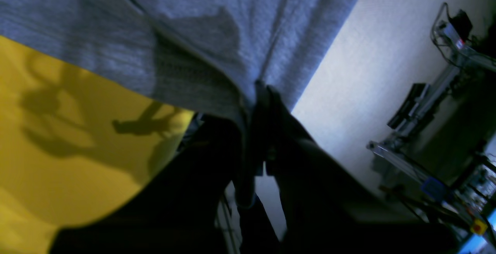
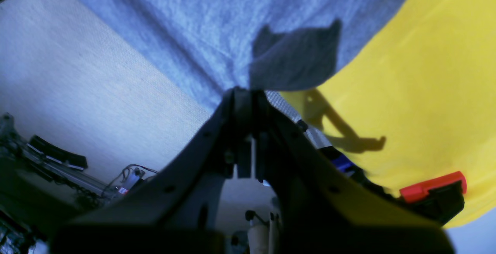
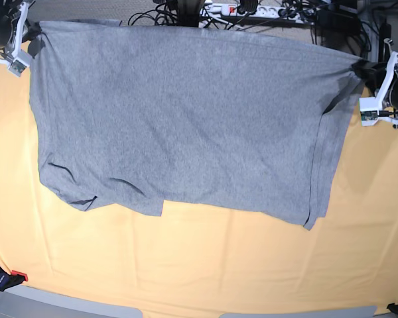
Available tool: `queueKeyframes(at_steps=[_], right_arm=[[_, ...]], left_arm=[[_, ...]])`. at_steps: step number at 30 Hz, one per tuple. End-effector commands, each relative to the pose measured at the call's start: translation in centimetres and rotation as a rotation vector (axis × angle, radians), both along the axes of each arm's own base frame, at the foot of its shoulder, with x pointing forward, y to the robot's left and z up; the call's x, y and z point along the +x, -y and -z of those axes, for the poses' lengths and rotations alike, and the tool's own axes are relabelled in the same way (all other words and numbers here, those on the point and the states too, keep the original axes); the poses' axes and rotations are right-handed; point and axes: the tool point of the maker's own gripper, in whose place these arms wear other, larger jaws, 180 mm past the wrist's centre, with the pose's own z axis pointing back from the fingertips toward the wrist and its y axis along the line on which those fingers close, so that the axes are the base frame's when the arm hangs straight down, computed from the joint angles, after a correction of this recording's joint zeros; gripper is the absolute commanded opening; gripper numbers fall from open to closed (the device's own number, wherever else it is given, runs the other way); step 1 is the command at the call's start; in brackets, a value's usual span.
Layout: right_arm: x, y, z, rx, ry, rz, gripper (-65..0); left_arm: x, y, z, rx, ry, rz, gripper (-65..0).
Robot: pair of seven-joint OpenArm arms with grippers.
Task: Layout the t-shirt on the table in an organized manner, then fold the t-shirt properly
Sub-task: 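Lift the shirt by both shoulders and pull it toward the robot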
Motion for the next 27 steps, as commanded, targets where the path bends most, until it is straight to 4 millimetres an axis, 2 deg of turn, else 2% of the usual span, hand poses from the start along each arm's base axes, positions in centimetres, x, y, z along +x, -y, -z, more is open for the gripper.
queueKeyframes(at_steps=[1, 14, 23, 27], right_arm=[[0.0, 0.8, -0.5, -0.047, -0.008, -0.038, -65.0], [-4.3, 2.2, -0.9, -0.124, -0.184, -0.163, -65.0], [-4.5, 2.3, -1.0, -0.131, -0.193, -0.171, -65.0], [-4.5, 2.3, -1.0, -0.130, -0.193, -0.171, -65.0]], left_arm=[[0.4, -0.9, -0.8, 0.048, 0.013, 0.023, -65.0], [0.1, -1.5, -1.0, 0.079, -0.003, 0.033, -65.0], [0.5, -3.1, -2.1, 0.167, -0.011, 0.017, -65.0], [-1.4, -3.1, -0.9, 0.175, -0.092, -0.003, -65.0]])
